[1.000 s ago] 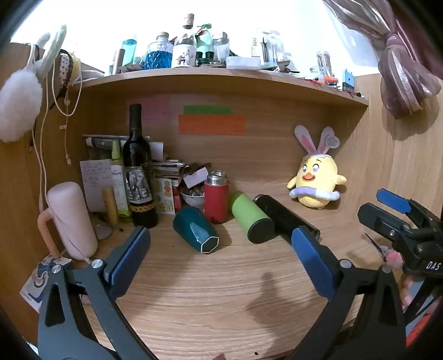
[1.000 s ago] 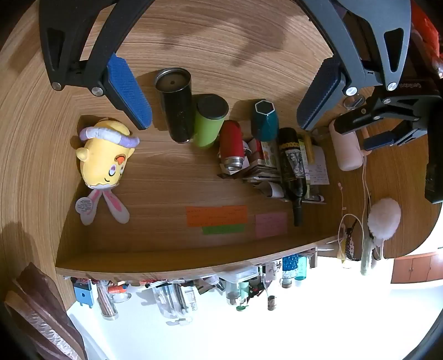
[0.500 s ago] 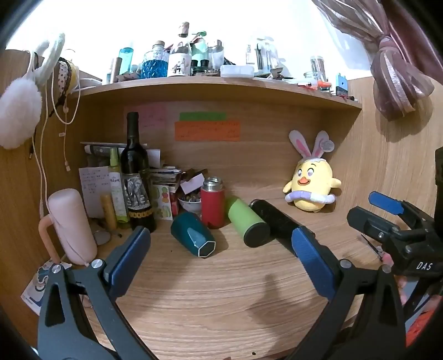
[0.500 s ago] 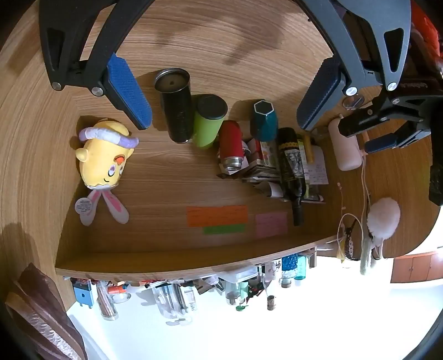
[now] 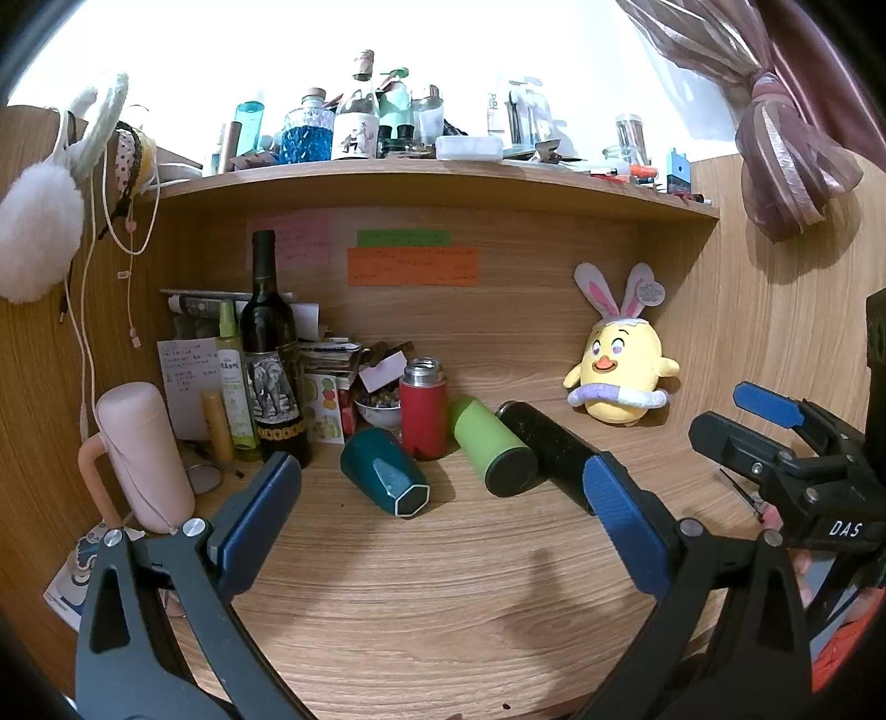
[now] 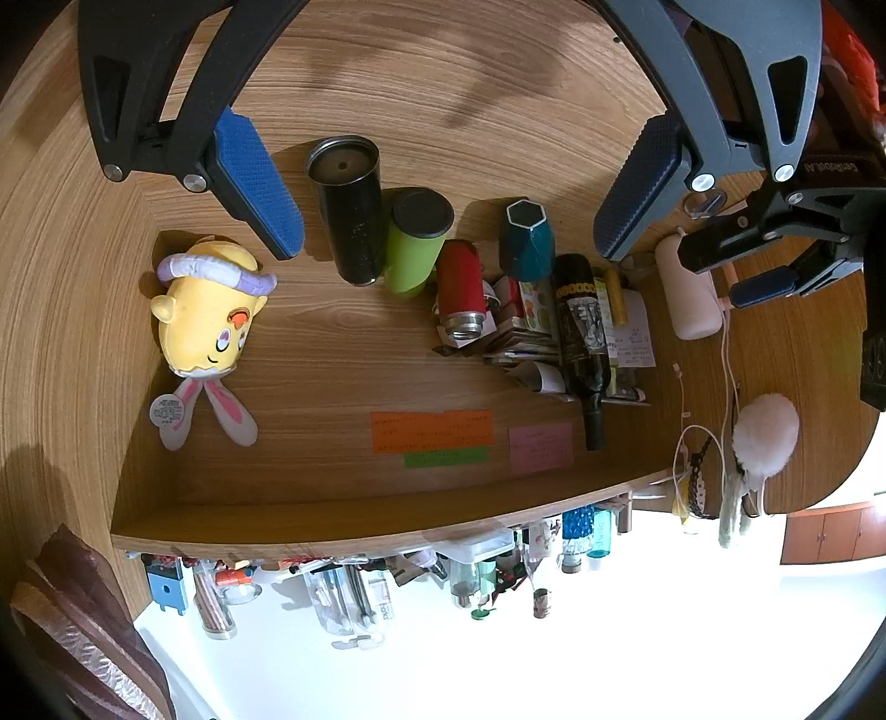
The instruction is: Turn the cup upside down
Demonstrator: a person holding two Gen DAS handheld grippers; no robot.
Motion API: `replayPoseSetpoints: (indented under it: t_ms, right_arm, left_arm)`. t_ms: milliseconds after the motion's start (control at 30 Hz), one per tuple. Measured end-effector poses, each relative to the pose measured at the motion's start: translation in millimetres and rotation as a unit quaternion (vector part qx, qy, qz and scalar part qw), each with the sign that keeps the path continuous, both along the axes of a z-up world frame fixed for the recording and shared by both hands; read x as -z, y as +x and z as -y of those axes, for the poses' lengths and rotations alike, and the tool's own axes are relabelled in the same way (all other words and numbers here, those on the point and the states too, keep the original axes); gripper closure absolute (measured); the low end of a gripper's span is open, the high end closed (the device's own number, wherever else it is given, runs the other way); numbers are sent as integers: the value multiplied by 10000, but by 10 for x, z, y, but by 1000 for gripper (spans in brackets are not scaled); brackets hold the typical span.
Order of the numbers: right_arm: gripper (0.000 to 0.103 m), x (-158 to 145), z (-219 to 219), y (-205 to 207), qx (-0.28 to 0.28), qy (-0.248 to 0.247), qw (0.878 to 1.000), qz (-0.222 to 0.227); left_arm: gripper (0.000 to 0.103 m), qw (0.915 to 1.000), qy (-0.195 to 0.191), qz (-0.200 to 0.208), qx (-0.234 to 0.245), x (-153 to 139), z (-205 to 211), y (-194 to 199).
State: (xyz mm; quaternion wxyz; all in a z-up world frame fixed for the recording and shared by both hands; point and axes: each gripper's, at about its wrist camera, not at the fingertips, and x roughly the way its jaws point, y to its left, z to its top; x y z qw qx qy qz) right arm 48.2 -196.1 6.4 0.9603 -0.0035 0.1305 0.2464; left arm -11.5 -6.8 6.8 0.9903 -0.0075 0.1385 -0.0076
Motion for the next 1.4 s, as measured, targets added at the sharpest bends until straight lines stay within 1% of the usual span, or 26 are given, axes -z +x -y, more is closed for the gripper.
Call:
replayPoseSetpoints:
  t_ms: [433, 500, 1400]
  right_arm:
    - [0, -6, -9, -7, -7, 8, 10000, 13]
    - [0, -59, 4, -45, -8, 13, 10000, 36]
    - [0, -54, 0, -44, 2, 18, 10000, 38]
  left_arm:
    - [0, 10000, 10, 0, 15, 9, 9, -2]
    - [0, 10000, 9, -2, 14, 9, 2, 0]
    - [0, 10000, 7, 0, 26, 6, 15, 3]
